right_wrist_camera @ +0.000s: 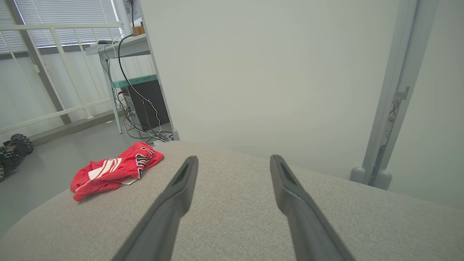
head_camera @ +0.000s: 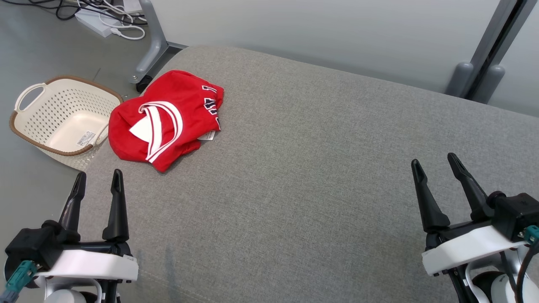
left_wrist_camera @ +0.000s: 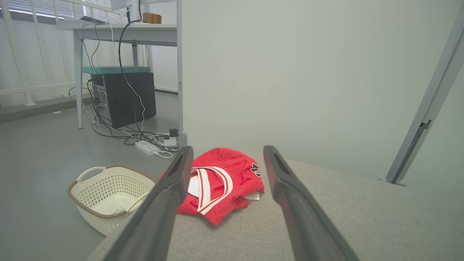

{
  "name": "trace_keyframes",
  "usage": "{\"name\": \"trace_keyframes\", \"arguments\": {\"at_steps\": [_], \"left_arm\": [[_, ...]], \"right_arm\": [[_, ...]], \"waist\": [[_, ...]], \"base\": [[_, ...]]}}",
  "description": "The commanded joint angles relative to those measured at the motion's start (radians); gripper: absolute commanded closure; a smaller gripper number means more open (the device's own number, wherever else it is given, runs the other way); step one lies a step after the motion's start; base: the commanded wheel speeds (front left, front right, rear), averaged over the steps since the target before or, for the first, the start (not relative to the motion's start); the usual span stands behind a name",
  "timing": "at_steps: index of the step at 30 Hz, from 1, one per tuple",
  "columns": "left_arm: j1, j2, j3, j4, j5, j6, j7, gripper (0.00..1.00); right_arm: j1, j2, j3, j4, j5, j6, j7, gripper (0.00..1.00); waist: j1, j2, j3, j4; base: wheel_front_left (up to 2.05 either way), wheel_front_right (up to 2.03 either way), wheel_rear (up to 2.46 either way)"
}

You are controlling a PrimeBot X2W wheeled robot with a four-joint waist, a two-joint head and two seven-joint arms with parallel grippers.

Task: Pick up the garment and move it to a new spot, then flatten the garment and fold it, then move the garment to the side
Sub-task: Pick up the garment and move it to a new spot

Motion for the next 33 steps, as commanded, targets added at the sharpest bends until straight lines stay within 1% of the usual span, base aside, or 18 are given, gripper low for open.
{"name": "trace_keyframes", "arguments": {"at_steps": [1,5,8,12,15,19,23,26,30,31,33], "left_arm": [[-0.027,-0.001,0.008,0.000,0.012,-0.007,-0.003,0.00],[-0.055,-0.003,0.019,-0.006,0.031,-0.016,-0.003,0.00],[-0.108,-0.005,0.035,-0.010,0.042,-0.026,-0.003,0.00],[-0.209,-0.004,0.054,0.008,0.040,-0.057,-0.003,0.00],[-0.307,0.001,0.064,0.059,0.025,-0.083,-0.003,0.00],[-0.445,0.011,0.061,0.210,-0.005,-0.137,0.022,0.00],[-0.566,0.017,0.055,0.420,-0.049,-0.197,0.055,0.00],[-0.643,0.016,0.044,0.584,-0.078,-0.228,0.081,0.00],[-0.719,0.018,0.027,0.778,-0.116,-0.253,0.113,0.00],[-0.719,0.018,0.027,0.778,-0.116,-0.253,0.113,0.00],[-0.746,0.020,0.010,0.851,-0.129,-0.259,0.132,0.00]], "right_arm": [[0.005,-0.006,-0.005,-0.009,0.000,0.000,0.003,0.00],[-0.014,-0.006,-0.002,-0.023,-0.014,0.000,0.015,0.00],[-0.034,-0.011,0.002,-0.046,-0.025,0.000,0.029,0.00],[-0.070,-0.020,0.012,-0.085,-0.035,0.000,0.056,0.00],[-0.105,-0.031,0.021,-0.116,-0.042,0.000,0.074,0.00],[-0.153,-0.042,0.033,-0.139,-0.050,0.000,0.081,0.00],[-0.189,-0.042,0.047,-0.144,-0.052,0.000,0.079,0.00],[-0.207,-0.041,0.048,-0.139,-0.053,0.000,0.069,0.00],[-0.230,-0.042,0.054,-0.128,-0.052,0.000,0.060,0.00],[-0.230,-0.042,0.054,-0.128,-0.052,0.000,0.060,0.00],[-0.239,-0.042,0.058,-0.123,-0.051,0.000,0.055,0.00]], "waist": [[0.0000,0.0000,0.005,-0.001],[0.0000,0.0000,0.029,-0.008],[0.0000,0.0000,0.067,-0.023],[0.0000,0.0000,0.148,-0.058],[0.0000,0.0000,0.222,-0.093],[0.0000,0.0000,0.310,-0.143],[0.0000,0.0000,0.381,-0.186],[0.0000,0.0000,0.417,-0.206],[0.0000,0.0000,0.449,-0.225],[0.0000,0.0000,0.449,-0.225],[0.0000,0.0000,0.459,-0.231]], "base": [[0.00,0.00,0.00],[0.00,0.00,0.00],[0.00,0.00,0.00],[0.00,0.00,0.00],[0.00,0.00,0.00],[0.00,0.00,0.00],[0.00,0.00,0.00],[0.00,0.00,0.00],[0.00,0.00,0.00],[0.00,0.00,0.00],[0.00,0.00,0.00]]}}
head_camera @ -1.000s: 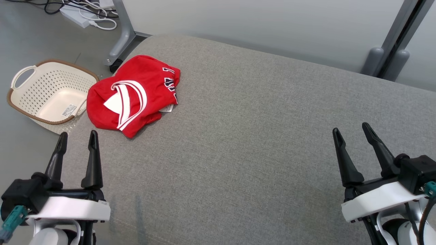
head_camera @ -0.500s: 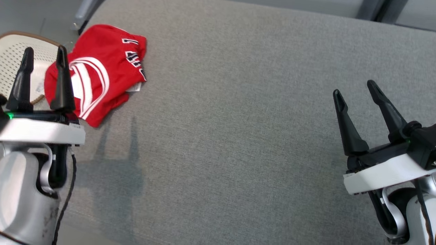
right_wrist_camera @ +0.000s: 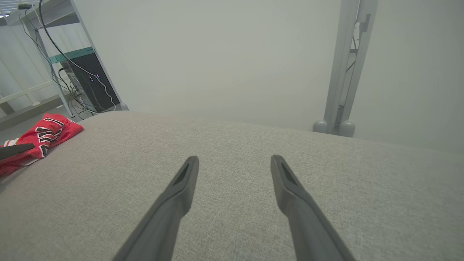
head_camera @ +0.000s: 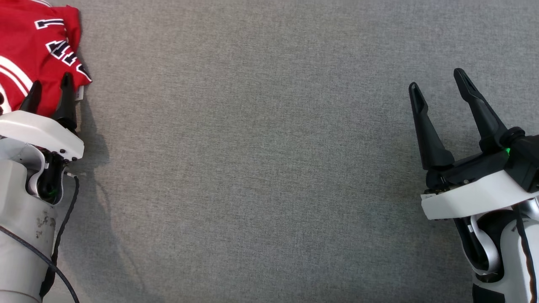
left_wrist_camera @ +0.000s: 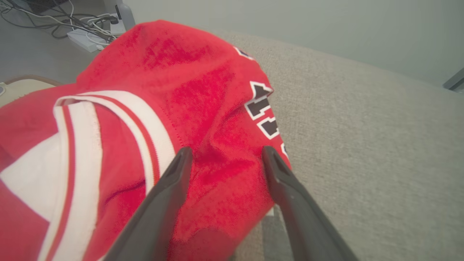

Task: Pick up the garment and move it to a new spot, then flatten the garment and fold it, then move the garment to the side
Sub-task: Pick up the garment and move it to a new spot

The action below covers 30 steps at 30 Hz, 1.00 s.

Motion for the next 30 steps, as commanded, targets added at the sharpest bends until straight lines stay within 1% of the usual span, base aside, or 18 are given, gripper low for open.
{"name": "trace_keyframes", "arguments": {"at_steps": [1,4,5,6,7,12,15,18,20,21,27,30], "left_arm": [[-0.023,0.006,-0.006,0.019,-0.009,-0.006,0.003,0.00],[-0.046,0.002,-0.025,0.098,-0.035,-0.005,0.029,0.00],[-0.050,-0.003,-0.036,0.110,-0.044,-0.006,0.033,0.36],[-0.056,0.003,-0.046,0.119,-0.046,-0.006,0.025,0.83],[-0.058,0.004,-0.055,0.124,-0.055,-0.006,0.023,1.00],[-0.075,0.037,-0.097,0.133,-0.060,-0.007,-0.059,1.00],[-0.077,0.065,-0.103,0.129,-0.049,-0.007,-0.110,1.00],[-0.064,0.082,-0.090,0.104,-0.031,-0.003,-0.134,1.00],[-0.041,0.090,-0.068,0.078,-0.018,0.018,-0.137,1.00],[-0.034,0.102,-0.049,0.043,-0.007,0.032,-0.137,1.00],[0.126,0.116,0.061,-0.219,0.078,0.121,-0.138,1.00],[0.224,0.111,0.098,-0.349,0.113,0.162,-0.138,1.00]], "right_arm": [[-0.011,-0.004,-0.003,0.004,0.002,0.000,-0.009,0.00],[-0.021,-0.002,-0.001,0.013,0.004,0.000,-0.014,0.00],[-0.020,-0.002,0.000,0.015,0.005,0.000,-0.016,0.00],[-0.020,-0.002,0.001,0.018,0.005,0.000,-0.019,0.00],[-0.022,-0.001,0.001,0.021,0.005,0.000,-0.019,0.00],[-0.019,0.001,-0.001,0.036,0.007,0.000,-0.032,0.00],[-0.009,0.003,-0.005,0.048,0.009,0.000,-0.045,0.00],[0.008,0.007,-0.011,0.060,0.015,0.000,-0.055,0.00],[0.018,0.010,-0.013,0.072,0.020,0.000,-0.064,0.00],[0.027,0.012,-0.013,0.078,0.024,0.000,-0.065,0.00],[0.071,0.024,-0.022,0.106,0.034,0.000,-0.097,0.00],[0.099,0.027,-0.031,0.116,0.027,0.000,-0.107,0.00]], "waist": [[0.0000,0.0000,0.017,-0.017],[0.0000,0.0000,0.022,-0.019],[0.0000,0.0000,0.022,-0.019],[0.0000,0.0000,0.021,-0.019],[0.0000,0.0000,0.019,-0.018],[0.0000,0.0000,-0.008,-0.014],[0.0000,0.0000,-0.038,-0.017],[0.0000,0.0000,-0.074,-0.022],[0.0000,0.0000,-0.102,-0.026],[0.0000,0.0000,-0.115,-0.030],[0.0000,0.0000,-0.202,-0.057],[0.0000,0.0000,-0.241,-0.070]], "base": [[0.00,0.00,0.00],[0.00,0.00,0.00],[0.00,0.00,0.00],[0.00,0.00,0.00],[0.00,0.00,0.00],[0.00,0.00,0.00],[0.00,0.00,0.00],[0.00,0.00,0.00],[0.00,0.00,0.00],[0.00,0.00,0.00],[0.00,0.00,0.00],[0.00,0.00,0.00]]}}
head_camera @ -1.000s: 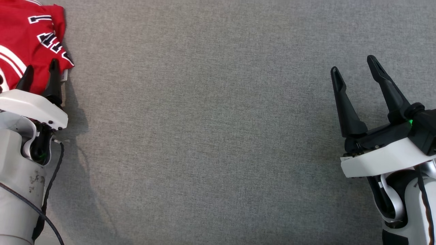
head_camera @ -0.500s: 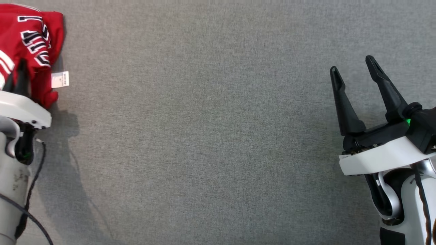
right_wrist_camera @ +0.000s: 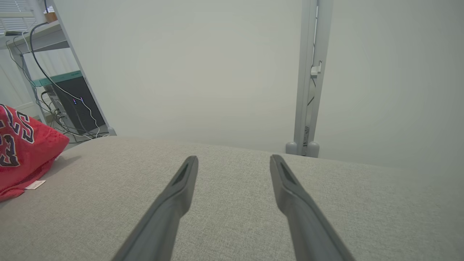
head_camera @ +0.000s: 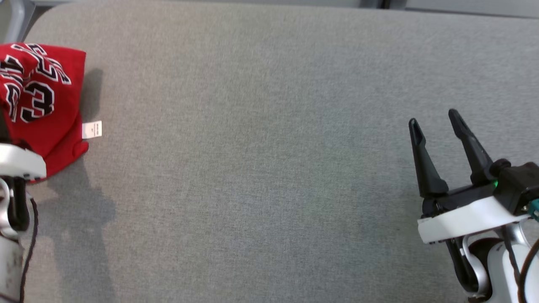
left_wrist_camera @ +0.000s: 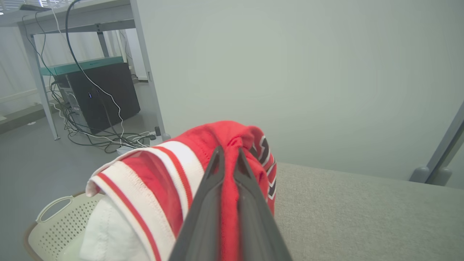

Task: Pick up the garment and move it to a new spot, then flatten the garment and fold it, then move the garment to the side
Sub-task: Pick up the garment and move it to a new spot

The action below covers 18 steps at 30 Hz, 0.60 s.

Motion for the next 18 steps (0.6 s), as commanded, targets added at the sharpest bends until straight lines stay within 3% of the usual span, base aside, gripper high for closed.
{"name": "trace_keyframes", "arguments": {"at_steps": [1,11,18], "left_arm": [[0.042,-0.002,0.011,-0.049,0.015,0.015,-0.003,1.00],[0.358,-0.033,0.010,-0.448,0.060,0.147,0.039,1.00],[0.480,-0.039,-0.037,-0.649,0.089,0.201,0.115,1.00]], "right_arm": [[0.017,0.002,-0.002,0.006,0.004,0.000,-0.011,0.00],[0.087,0.005,-0.014,0.004,0.017,0.000,-0.025,0.00],[0.116,0.005,-0.019,-0.003,0.040,0.000,-0.029,0.00]], "waist": [[0.0000,0.0000,-0.046,-0.024],[0.0000,0.0000,-0.145,-0.100],[0.0000,0.0000,-0.173,-0.152]], "base": [[0.00,0.00,0.00],[0.00,0.00,0.00],[0.00,0.00,0.00]]}}
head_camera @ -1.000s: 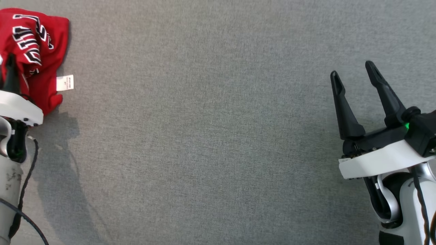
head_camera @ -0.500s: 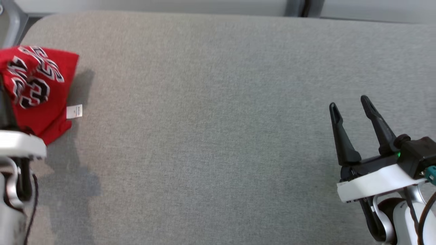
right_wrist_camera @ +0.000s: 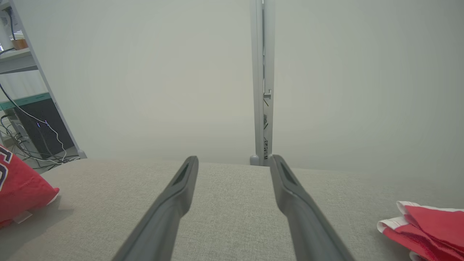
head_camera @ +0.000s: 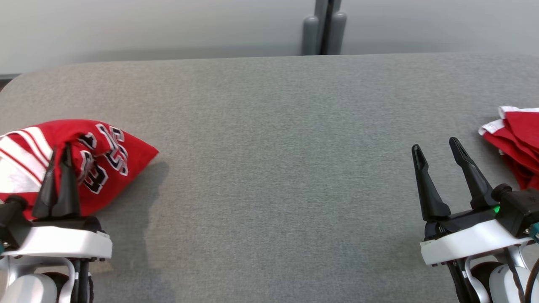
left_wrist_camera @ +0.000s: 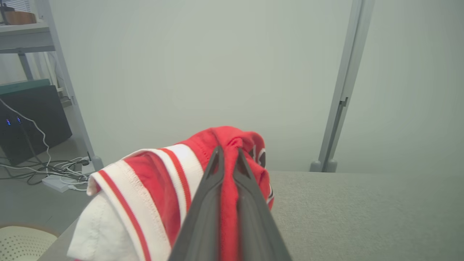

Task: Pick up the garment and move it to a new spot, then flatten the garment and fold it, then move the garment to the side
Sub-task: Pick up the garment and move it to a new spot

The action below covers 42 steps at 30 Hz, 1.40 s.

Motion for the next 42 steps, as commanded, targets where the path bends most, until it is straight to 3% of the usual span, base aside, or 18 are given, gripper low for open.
{"name": "trace_keyframes", "arguments": {"at_steps": [1,6,12,26,34,35,36,37,42], "left_arm": [[0.012,0.010,-0.010,-0.027,0.014,0.008,0.013,1.00],[0.006,0.011,-0.068,-0.083,0.035,-0.003,0.060,1.00],[-0.051,-0.026,-0.181,-0.074,0.038,-0.060,0.111,1.00],[-0.257,-0.167,-0.448,0.117,0.071,-0.227,0.177,1.00],[-0.323,-0.214,-0.531,0.284,0.084,-0.284,0.192,1.00],[-0.327,-0.219,-0.536,0.302,0.084,-0.287,0.189,0.78],[-0.330,-0.221,-0.540,0.317,0.085,-0.291,0.187,0.46],[-0.334,-0.224,-0.543,0.326,0.086,-0.293,0.182,0.00],[-0.357,-0.227,-0.544,0.336,0.094,-0.296,0.144,0.00]], "right_arm": [[0.015,-0.004,0.001,-0.003,0.006,0.000,-0.007,0.00],[0.019,-0.004,-0.001,0.002,0.011,0.000,-0.014,0.00],[0.000,-0.004,0.013,0.008,0.027,0.000,-0.025,0.00],[-0.027,-0.004,0.026,0.050,0.080,0.000,-0.081,0.00],[-0.041,-0.004,0.040,0.085,0.112,0.000,-0.122,0.00],[-0.043,-0.004,0.040,0.091,0.113,0.000,-0.124,0.00],[-0.044,-0.004,0.038,0.096,0.112,0.000,-0.129,0.00],[-0.045,-0.004,0.038,0.098,0.112,0.000,-0.132,0.00],[-0.047,-0.004,0.029,0.109,0.111,0.000,-0.144,0.00]], "waist": [[0.0000,0.0000,-0.011,-0.022],[0.0000,0.0000,-0.017,-0.060],[0.0000,0.0000,0.003,-0.134],[0.0000,0.0000,0.097,-0.302],[0.0000,0.0000,0.148,-0.364],[0.0000,0.0000,0.153,-0.367],[0.0000,0.0000,0.155,-0.368],[0.0000,0.0000,0.157,-0.369],[0.0000,0.0000,0.161,-0.359]], "base": [[0.00,0.00,0.00],[0.00,0.00,0.00],[0.00,0.00,0.00],[0.00,0.00,0.00],[0.00,0.00,0.00],[0.00,0.00,0.00],[0.00,0.00,0.00],[0.00,0.00,0.00],[0.00,0.00,0.00]]}}
